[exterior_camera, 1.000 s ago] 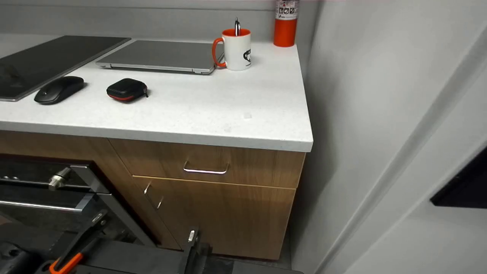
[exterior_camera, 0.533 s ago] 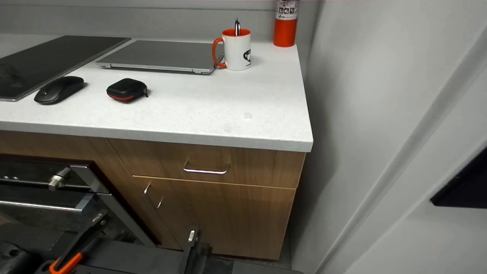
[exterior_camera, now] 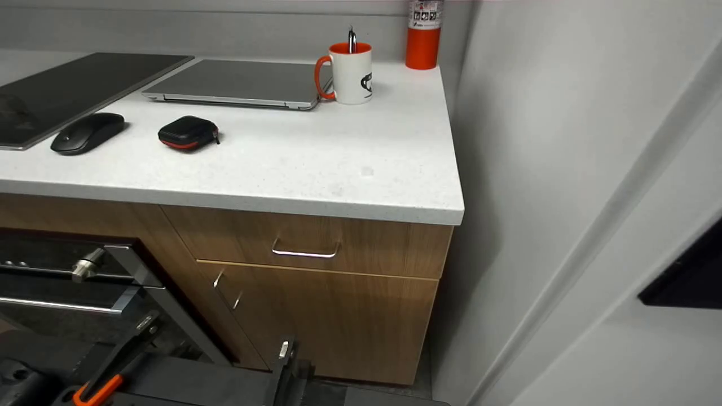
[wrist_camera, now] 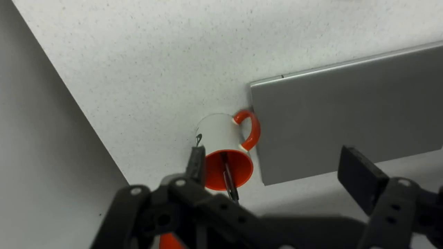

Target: Remove the pen from the mug cup

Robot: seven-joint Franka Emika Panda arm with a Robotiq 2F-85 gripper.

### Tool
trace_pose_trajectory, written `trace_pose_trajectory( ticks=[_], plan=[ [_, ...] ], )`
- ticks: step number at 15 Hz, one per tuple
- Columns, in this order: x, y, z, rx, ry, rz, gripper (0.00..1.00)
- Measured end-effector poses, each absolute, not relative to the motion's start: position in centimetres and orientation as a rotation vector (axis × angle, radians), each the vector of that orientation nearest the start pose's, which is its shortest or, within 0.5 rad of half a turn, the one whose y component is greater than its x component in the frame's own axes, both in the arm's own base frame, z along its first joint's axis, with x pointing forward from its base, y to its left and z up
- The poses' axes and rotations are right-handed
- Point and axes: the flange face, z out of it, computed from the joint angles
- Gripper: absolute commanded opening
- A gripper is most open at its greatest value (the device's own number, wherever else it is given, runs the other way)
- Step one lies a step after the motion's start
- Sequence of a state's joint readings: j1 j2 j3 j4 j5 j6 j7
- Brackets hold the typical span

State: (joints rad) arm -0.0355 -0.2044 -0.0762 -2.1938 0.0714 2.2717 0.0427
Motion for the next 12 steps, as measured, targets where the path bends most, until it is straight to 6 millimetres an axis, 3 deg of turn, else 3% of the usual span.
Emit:
trace_pose_trajectory(
  ticks=[7, 9, 12],
  plan=[
    [57.8, -7.1, 43.7, -2.969, 0.517, -0.694, 1.0],
    [58.2, -7.2, 42.6, -2.977, 0.522, -0.672, 1.0],
    [58.1, -7.1, 43.1, -2.973, 0.519, -0.683, 1.0]
  ],
)
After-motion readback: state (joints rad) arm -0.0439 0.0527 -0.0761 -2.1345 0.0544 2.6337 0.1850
